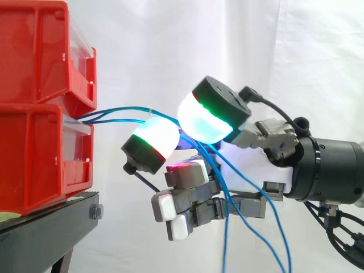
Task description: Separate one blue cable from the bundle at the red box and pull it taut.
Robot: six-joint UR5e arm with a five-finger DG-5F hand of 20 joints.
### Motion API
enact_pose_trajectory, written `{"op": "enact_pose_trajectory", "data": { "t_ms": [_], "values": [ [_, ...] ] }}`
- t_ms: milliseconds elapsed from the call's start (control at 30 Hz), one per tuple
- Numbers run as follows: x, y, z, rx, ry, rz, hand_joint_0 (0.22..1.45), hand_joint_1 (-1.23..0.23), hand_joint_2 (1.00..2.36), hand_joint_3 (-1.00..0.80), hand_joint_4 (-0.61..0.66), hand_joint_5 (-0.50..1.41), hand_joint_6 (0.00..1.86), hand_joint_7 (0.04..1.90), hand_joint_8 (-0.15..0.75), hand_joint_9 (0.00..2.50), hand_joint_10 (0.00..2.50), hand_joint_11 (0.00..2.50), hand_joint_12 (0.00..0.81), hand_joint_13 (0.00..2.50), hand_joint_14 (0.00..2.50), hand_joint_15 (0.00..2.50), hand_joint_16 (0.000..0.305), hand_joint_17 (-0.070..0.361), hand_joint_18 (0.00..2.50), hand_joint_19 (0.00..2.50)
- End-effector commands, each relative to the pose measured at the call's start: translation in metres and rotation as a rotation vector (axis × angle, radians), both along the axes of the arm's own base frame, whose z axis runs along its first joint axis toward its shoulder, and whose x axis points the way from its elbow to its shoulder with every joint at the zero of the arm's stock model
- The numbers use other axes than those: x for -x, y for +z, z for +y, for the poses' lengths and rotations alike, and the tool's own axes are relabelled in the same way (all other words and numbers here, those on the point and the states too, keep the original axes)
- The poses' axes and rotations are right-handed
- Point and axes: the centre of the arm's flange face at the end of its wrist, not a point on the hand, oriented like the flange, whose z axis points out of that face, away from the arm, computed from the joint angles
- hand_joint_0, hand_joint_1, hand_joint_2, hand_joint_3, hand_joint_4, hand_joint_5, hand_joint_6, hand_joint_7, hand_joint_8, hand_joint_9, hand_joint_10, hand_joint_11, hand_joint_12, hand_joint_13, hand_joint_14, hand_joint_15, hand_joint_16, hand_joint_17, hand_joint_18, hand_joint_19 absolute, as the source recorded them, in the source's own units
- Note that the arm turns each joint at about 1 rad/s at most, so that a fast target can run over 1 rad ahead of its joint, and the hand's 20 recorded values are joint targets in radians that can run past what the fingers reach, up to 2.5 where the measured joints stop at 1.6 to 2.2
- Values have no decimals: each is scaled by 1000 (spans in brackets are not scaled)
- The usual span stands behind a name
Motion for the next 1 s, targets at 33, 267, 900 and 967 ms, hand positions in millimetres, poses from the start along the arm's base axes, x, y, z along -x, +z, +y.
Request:
{"op": "enact_pose_trajectory", "data": {
  "t_ms": [33, 267, 900, 967],
  "values": [
    [0, 0, 0, 0, 0, 1, 506, -682, 1000, -500, 81, -128, 902, 978, 350, 1202, 14, 1082, 369, 981, 22, 639, 43, 96, 894, 604],
    [0, 0, 0, 0, 0, -1, 471, -750, 1000, -500, 104, -127, 884, 978, 352, 1199, 15, 1072, 380, 987, 20, 648, 45, 102, 904, 625],
    [0, -1, 2, 15, 1, 3, 827, -911, 1000, -500, -177, -134, 941, 1336, 320, 1341, 16, 1256, 338, 1113, 27, 796, 39, 87, 1015, 751],
    [0, -1, 2, 18, 1, 3, 756, -913, 1000, -500, -152, -133, 953, 1289, 313, 1334, 15, 1286, 336, 1115, 29, 803, 39, 88, 1039, 734]
  ]
}}
